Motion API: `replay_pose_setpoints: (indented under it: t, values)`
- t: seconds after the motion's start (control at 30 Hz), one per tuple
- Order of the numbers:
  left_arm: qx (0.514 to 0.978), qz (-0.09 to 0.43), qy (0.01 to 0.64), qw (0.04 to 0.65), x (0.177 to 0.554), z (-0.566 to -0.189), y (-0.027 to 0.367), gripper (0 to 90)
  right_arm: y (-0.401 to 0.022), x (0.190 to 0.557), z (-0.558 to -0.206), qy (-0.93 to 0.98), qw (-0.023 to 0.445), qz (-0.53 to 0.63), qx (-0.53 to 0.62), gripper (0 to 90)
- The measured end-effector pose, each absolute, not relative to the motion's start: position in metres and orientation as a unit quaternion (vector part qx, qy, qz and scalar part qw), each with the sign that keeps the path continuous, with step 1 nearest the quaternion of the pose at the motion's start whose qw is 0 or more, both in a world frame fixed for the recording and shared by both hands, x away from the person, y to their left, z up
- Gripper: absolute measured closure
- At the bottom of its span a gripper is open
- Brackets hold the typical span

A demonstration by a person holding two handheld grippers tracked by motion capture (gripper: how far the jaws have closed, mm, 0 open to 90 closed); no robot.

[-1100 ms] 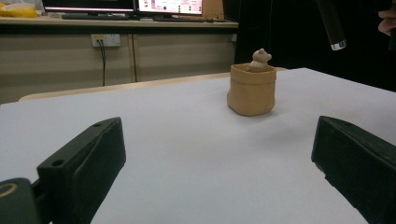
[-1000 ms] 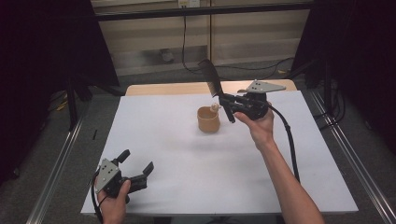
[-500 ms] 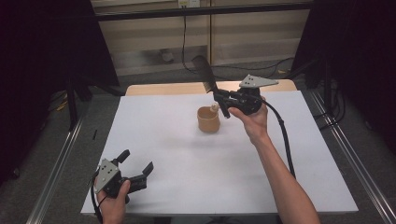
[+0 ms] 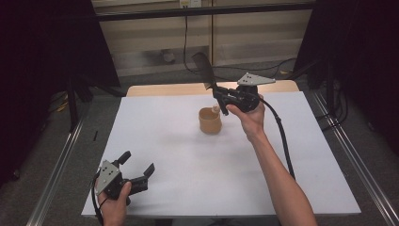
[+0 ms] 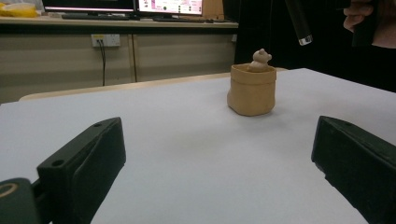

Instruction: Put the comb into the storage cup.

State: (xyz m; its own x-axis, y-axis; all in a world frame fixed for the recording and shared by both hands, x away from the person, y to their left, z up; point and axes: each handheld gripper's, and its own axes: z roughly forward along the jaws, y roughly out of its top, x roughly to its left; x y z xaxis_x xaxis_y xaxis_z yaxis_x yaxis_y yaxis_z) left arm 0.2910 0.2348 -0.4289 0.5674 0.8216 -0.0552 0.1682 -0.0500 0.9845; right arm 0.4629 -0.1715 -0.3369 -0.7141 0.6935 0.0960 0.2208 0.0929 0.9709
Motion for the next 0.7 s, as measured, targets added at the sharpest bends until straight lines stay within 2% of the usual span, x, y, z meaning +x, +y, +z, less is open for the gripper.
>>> replay_pose_setpoints:
  t: [0.7]
  values:
    - [0.668, 0.280, 0.369, 0.583, 0.291, -0.429, 0.234, 3.0, -0.155, 0.480, -0.348, 0.712, 0.196, 0.592, 0.321, 73.2]
